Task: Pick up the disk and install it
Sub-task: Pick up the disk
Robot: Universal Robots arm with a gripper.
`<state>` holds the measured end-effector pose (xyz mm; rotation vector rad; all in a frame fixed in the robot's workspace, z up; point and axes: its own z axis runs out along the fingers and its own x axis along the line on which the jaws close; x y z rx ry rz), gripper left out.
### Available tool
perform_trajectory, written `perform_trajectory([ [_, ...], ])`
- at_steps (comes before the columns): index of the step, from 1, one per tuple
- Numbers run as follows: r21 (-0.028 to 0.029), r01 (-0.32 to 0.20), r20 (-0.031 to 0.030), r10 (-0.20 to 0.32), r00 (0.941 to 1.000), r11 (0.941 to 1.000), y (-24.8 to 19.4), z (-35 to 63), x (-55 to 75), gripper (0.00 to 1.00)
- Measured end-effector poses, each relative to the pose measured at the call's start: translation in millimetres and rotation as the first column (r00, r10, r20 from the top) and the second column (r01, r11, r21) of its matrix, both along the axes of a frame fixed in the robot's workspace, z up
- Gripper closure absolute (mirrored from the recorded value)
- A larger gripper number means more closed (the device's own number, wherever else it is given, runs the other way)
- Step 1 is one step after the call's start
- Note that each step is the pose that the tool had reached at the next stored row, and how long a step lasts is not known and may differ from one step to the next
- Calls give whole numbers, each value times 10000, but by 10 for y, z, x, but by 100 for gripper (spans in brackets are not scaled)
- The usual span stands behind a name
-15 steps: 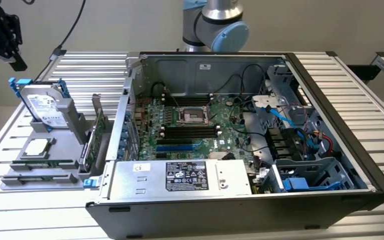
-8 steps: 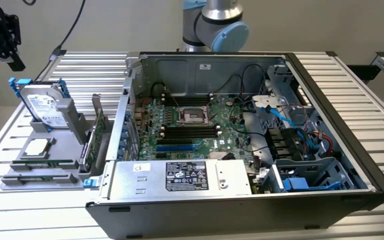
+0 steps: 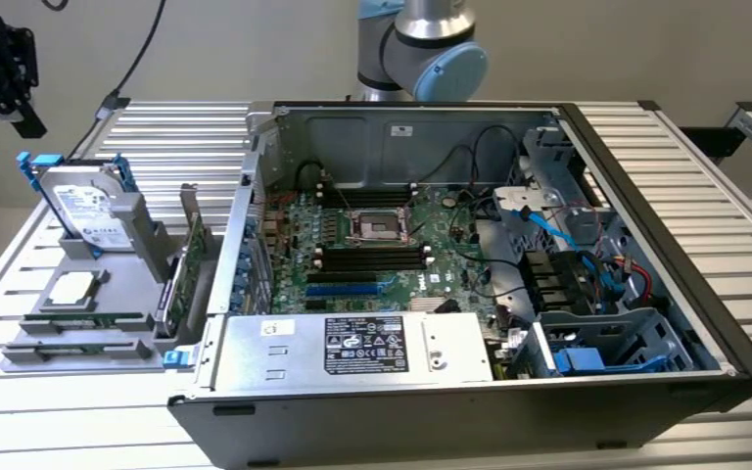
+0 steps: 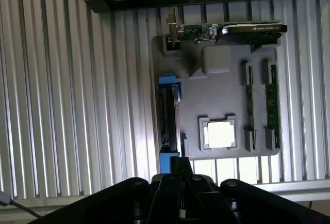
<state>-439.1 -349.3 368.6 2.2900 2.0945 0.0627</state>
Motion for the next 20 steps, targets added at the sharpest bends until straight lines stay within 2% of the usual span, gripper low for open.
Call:
perform_trajectory([
  [2,0,0,0,0,10000,10000,0,0,0,88],
  [4,0,0,1,0,10000,10000,0,0,0,76],
  [5,0,0,0,0,10000,10000,0,0,0,76],
  [6,0,1,1,-1,10000,10000,0,0,-1,70],
  [7,0,1,-1,-1,10000,10000,0,-1,-1,70],
  [8,0,4,0,-4,10000,10000,-1,-4,-3,58],
  [10,1,8,2,-8,10000,10000,0,-20,-10,58],
  [11,0,9,1,-9,10000,10000,1,-36,-17,52],
  [20,-1,6,3,-6,10000,10000,1,-201,-92,52],
])
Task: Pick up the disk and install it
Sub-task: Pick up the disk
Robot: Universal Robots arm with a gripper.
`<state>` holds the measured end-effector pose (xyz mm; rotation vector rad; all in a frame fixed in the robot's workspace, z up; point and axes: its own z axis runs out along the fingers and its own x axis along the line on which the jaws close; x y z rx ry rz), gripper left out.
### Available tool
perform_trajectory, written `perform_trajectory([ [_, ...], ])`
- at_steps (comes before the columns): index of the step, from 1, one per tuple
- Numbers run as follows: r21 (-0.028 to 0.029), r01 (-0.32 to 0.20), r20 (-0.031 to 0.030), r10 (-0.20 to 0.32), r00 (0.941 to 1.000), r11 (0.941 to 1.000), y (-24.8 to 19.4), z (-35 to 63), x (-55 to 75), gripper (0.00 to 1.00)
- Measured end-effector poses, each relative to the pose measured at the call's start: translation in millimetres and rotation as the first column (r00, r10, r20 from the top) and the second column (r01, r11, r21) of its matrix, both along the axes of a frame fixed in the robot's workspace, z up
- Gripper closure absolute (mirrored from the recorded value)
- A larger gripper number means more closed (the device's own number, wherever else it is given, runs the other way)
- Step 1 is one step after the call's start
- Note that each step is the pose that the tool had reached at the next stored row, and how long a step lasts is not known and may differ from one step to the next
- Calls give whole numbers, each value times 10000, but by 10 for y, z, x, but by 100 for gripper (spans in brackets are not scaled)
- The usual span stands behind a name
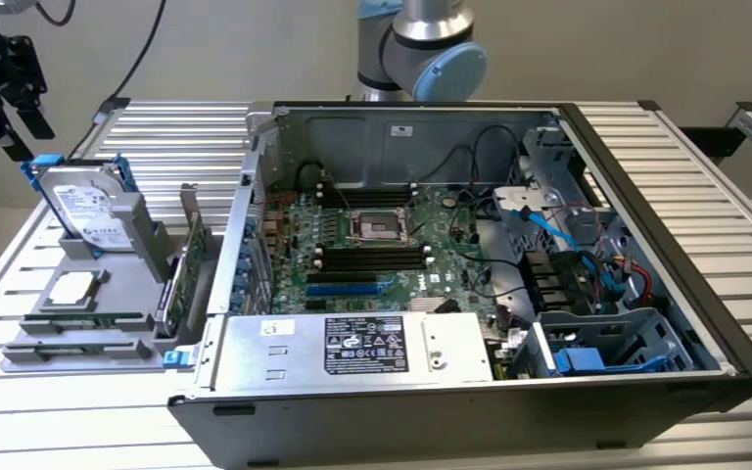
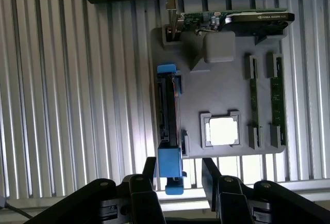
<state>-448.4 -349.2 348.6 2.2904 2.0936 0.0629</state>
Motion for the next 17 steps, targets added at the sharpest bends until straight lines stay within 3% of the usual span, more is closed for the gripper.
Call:
perform_trajectory([
  [4,16,3,-1,-3,10000,10000,1,-60,-1,52],
  [6,54,2,-1,-2,10000,10000,1,-76,-1,52],
  [9,155,2,-13,-2,10000,9999,1,-90,-1,52],
  [14,419,4,-96,0,10000,9991,1,-100,0,52],
  [17,433,-8,-113,13,9999,9991,1,-102,-1,52],
])
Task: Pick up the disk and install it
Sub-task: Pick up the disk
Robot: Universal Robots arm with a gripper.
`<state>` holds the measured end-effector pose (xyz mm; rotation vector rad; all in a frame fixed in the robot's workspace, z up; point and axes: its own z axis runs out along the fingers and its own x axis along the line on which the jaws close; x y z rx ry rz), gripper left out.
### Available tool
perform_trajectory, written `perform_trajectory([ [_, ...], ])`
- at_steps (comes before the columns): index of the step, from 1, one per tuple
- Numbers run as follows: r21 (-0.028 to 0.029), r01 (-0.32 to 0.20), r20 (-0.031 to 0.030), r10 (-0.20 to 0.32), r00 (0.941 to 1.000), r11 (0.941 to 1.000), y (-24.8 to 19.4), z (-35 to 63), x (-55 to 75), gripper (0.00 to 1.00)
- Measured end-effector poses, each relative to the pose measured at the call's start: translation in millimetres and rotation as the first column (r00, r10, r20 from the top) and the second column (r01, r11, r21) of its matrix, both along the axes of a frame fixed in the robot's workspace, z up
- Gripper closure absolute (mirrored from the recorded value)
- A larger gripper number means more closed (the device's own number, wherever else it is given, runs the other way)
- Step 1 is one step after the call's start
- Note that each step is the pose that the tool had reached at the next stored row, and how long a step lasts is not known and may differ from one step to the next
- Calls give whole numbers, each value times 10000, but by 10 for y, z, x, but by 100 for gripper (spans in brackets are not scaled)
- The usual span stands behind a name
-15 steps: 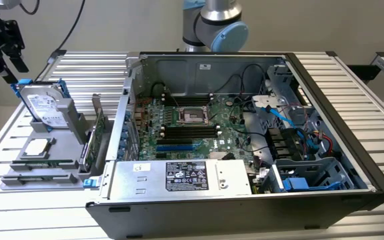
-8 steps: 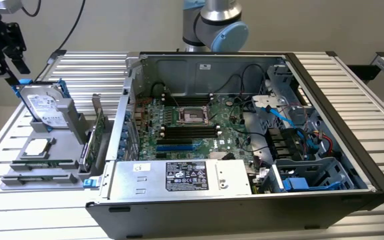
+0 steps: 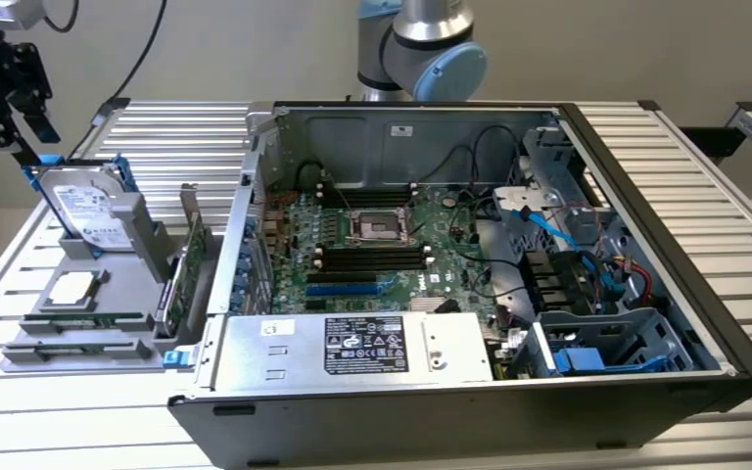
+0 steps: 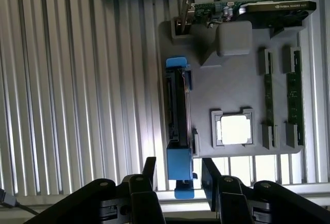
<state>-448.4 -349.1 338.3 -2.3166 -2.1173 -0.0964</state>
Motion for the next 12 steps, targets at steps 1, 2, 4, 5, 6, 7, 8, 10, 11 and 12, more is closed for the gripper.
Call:
perform_trajectory([
  [1,-8,-2,0,2,10000,10000,0,-3,0,52],
  [2,-20,-3,0,3,10000,10000,-1,-7,1,52],
  [4,-26,-23,0,23,10000,10000,-1,-26,0,52],
  [5,-28,-63,-2,63,10000,10000,-1,-35,0,52],
  [6,-28,-140,-3,140,9999,9999,0,-44,0,52],
  [7,-28,-243,-8,243,9997,9997,0,-53,0,52],
  [8,-28,-360,-15,360,9994,9993,0,-61,0,52],
  [10,-27,-614,-31,614,9981,9981,0,-76,0,52],
  [11,-26,-705,-38,704,9975,9975,0,-84,0,52],
  [12,-24,-745,-40,745,9972,9972,0,-93,0,52],
])
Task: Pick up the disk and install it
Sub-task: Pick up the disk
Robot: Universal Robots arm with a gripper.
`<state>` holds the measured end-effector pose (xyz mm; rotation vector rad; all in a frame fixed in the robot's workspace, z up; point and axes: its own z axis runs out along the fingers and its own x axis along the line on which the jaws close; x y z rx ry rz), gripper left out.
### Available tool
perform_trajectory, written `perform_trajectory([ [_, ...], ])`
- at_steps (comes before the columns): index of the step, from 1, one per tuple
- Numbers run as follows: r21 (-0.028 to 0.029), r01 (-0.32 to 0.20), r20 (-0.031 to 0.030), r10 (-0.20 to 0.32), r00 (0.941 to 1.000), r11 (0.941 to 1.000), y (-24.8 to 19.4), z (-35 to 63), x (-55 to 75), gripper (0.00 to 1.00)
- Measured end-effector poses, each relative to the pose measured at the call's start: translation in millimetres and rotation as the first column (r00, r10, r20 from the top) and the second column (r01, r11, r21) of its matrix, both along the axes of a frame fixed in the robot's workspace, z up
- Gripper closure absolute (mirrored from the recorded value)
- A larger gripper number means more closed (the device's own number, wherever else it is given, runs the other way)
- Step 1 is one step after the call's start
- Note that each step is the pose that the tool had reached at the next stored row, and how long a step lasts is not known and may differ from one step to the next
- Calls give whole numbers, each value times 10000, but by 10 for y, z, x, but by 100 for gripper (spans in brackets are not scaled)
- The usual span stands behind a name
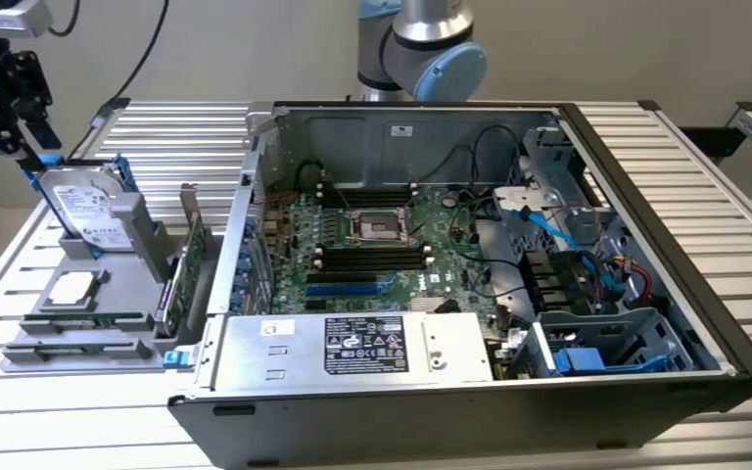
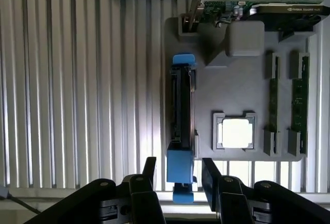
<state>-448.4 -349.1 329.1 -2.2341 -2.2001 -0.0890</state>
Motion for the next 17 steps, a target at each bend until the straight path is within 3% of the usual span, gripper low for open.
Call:
perform_trajectory([
  [17,5,-111,-2,111,9999,9999,0,-211,2,52],
])
